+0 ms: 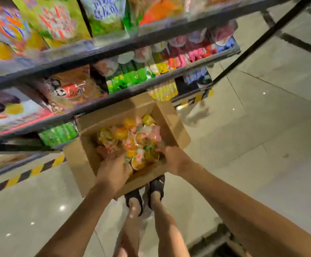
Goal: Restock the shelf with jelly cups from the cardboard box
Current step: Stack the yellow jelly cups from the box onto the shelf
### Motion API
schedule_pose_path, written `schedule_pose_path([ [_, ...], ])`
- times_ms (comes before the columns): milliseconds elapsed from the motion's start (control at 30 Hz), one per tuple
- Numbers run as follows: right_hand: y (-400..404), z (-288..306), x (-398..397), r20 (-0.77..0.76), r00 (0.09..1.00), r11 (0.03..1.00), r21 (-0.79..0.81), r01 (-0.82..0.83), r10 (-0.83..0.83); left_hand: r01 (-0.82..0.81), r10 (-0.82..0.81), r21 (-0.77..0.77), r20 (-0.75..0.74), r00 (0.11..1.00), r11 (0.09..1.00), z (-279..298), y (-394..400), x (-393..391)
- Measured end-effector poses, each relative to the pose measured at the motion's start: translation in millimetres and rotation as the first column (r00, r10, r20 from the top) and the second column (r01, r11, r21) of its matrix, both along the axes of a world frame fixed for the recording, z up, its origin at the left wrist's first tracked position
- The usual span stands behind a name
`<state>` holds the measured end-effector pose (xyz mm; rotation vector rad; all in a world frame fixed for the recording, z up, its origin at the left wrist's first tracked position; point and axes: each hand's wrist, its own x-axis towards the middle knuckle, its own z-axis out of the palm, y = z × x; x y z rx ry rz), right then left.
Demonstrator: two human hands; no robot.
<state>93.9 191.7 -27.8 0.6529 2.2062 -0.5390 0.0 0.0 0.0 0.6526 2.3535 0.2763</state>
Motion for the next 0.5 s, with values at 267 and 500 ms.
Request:
schedule_pose_path([
  [267, 10.3, -164.9, -8.4, -0.082, 0.994, 0.96, -0.273, 0.053, -0.078, 0.072, -0.059, -0.126, 0.102, 0.993, 0.989, -179.4, 13.9, 32.3],
  [500, 3.5, -246.7, -16.4, -0.02, 0.927, 0.908, -0.211, 0.363, -0.375, 0.166, -0.159, -0.08, 0.08, 0.984, 0.983, -289.3, 24.1, 42.9],
])
